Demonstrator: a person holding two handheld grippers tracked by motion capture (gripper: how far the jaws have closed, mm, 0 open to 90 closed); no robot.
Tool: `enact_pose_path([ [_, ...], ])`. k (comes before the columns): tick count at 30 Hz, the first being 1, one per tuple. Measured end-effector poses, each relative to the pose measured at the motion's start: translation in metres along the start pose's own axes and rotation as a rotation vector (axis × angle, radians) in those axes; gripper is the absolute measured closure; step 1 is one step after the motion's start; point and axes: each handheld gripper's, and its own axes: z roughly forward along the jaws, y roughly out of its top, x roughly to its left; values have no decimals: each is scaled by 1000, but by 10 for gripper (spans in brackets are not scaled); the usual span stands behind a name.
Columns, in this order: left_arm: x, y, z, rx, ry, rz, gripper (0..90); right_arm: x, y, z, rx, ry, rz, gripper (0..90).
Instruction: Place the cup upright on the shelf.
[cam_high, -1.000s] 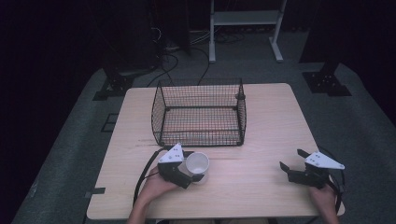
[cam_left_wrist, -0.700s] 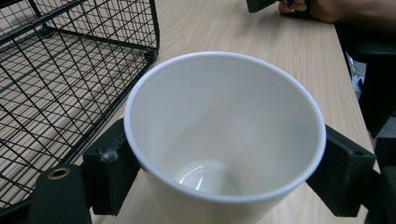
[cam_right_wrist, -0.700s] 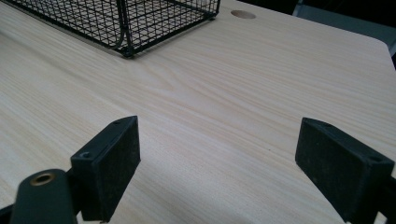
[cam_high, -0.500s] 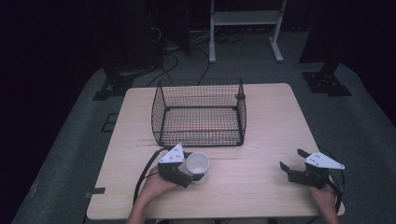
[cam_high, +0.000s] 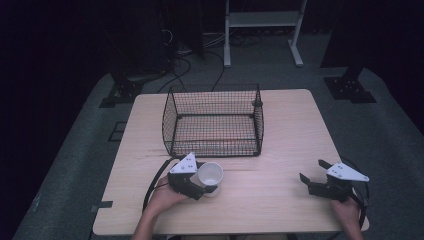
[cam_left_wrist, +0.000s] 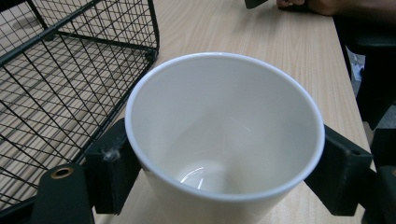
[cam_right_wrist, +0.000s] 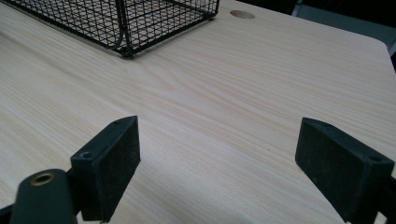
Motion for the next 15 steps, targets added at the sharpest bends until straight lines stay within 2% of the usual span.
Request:
enact_pose_path([
  [12,7,21,-13,27,4,29,203,0,0,0,0,-2,1,133],
  [15,11,31,-18,52,5,41,203,0,0,0,-1,-2,2,133],
])
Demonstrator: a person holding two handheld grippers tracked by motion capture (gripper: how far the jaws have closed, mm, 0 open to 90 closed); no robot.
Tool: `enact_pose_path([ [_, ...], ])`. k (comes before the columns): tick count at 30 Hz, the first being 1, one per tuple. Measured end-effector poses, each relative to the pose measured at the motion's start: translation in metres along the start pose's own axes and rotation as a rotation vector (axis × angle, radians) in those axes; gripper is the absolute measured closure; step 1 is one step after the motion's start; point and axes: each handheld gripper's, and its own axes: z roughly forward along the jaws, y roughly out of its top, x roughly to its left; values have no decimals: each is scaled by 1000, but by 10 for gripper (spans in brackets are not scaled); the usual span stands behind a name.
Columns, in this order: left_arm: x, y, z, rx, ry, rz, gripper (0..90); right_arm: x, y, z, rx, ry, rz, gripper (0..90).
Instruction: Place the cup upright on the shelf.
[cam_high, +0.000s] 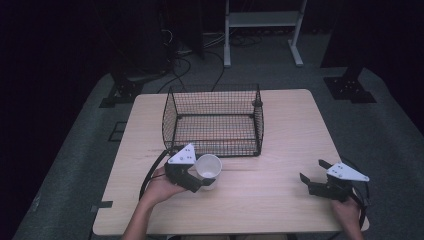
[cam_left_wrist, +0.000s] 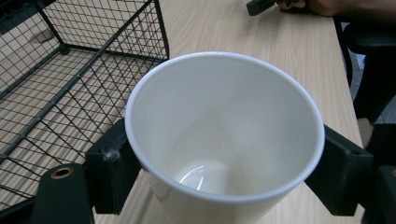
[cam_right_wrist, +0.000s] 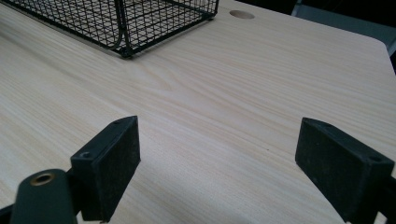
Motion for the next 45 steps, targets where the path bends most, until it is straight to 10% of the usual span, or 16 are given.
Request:
enact_pose_path([
  [45,75,95,-43,52,43,46,203,-2,0,-1,-7,-3,20,133],
])
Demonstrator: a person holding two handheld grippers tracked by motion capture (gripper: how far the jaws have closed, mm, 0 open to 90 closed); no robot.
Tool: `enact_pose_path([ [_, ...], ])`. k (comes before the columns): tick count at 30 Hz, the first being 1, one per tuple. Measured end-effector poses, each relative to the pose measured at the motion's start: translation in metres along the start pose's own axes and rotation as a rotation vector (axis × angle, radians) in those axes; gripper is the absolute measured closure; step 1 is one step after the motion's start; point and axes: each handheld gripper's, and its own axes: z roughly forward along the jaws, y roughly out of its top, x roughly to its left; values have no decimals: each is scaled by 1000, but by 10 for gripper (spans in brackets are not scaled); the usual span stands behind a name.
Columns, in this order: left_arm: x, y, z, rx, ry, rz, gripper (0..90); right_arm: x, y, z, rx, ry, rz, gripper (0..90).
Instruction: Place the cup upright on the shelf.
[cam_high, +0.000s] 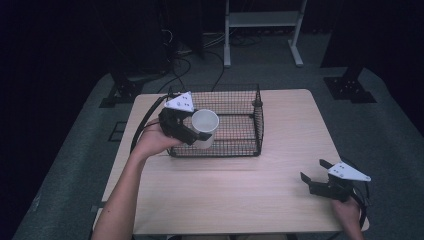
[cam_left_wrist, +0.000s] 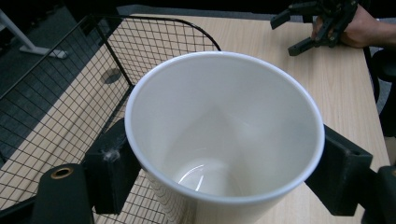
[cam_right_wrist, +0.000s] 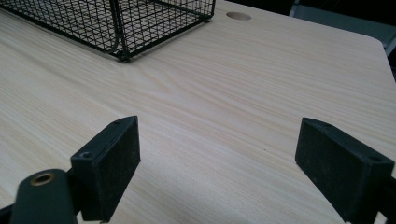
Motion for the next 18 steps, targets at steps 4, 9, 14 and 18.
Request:
enact_pose_path([
  [4,8,1,-1,-6,8,-13,203,-1,0,0,-2,0,9,133],
  [9,18,5,-2,-9,17,-18,203,-1,0,0,-1,-1,7,133],
  [14,30,11,-2,-16,22,-28,204,-1,0,0,0,-1,10,133],
  [18,42,14,1,-24,33,-39,203,-1,0,0,-2,-1,13,133],
])
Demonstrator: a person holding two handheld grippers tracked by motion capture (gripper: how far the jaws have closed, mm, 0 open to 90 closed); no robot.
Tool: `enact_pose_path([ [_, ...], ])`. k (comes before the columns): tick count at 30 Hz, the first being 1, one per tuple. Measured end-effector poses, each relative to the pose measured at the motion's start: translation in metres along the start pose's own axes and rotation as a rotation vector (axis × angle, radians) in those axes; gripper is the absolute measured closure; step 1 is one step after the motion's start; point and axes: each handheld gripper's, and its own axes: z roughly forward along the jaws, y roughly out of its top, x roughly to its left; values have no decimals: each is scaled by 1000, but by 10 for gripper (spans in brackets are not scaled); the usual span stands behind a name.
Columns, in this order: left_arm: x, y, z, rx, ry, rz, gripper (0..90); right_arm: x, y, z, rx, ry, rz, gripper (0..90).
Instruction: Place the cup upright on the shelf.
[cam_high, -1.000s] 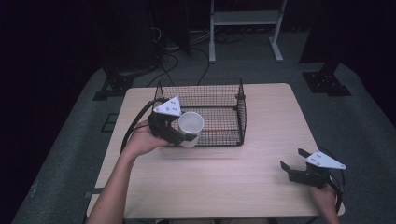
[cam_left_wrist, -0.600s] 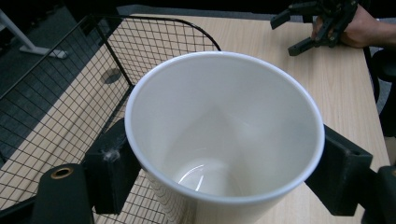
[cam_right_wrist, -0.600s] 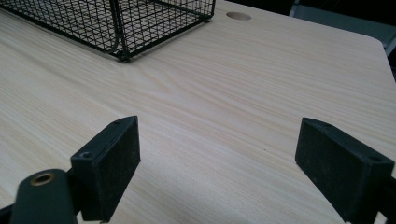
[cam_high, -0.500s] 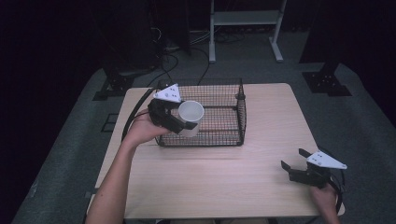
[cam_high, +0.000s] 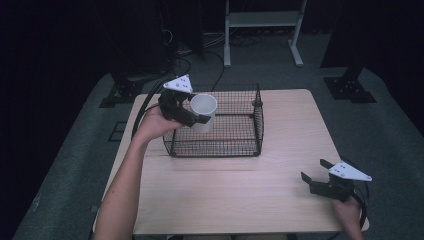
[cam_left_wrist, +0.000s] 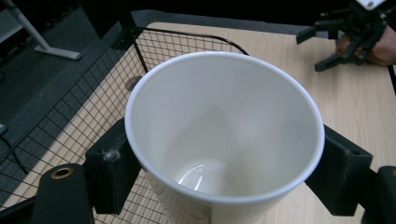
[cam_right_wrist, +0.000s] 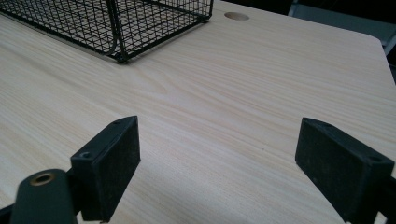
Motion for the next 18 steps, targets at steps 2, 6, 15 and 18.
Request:
enact_pose_path([
  [2,5,1,4,-4,4,-6,204,0,0,0,0,0,-2,133],
  [6,17,3,12,0,8,-22,204,0,0,0,0,2,0,133],
  [15,38,2,35,9,5,-58,204,1,0,0,4,2,-7,133],
  [18,41,1,40,15,3,-71,204,1,0,0,3,3,-9,133],
])
